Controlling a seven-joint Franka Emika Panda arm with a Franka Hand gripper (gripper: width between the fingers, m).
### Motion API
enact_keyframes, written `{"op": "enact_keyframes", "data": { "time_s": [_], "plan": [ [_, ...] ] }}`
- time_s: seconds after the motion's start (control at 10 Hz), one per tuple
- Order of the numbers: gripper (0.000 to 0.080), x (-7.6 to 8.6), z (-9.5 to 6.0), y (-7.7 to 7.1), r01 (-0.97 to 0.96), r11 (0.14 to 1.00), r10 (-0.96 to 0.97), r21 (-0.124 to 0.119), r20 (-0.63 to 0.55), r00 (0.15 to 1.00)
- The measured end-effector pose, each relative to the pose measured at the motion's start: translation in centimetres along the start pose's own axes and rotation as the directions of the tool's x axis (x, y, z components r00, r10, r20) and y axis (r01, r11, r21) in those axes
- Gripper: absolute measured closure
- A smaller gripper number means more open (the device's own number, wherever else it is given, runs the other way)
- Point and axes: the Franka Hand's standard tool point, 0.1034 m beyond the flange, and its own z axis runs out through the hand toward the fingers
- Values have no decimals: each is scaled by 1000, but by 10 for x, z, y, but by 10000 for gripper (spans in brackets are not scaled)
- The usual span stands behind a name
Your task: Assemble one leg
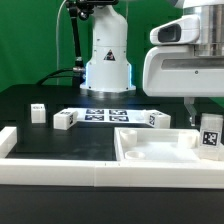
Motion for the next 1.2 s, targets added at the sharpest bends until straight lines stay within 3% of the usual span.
{"op": "enact_keyframes", "data": {
  "time_s": [0.4, 0.6, 1.2],
  "plan": [
    [508, 0, 0, 0, -41, 999, 41, 1, 0, 999],
    [508, 0, 0, 1, -234, 972, 234, 4, 3, 972],
    [508, 0, 1, 3, -680, 733, 680, 12, 0, 733]
  ]
}}
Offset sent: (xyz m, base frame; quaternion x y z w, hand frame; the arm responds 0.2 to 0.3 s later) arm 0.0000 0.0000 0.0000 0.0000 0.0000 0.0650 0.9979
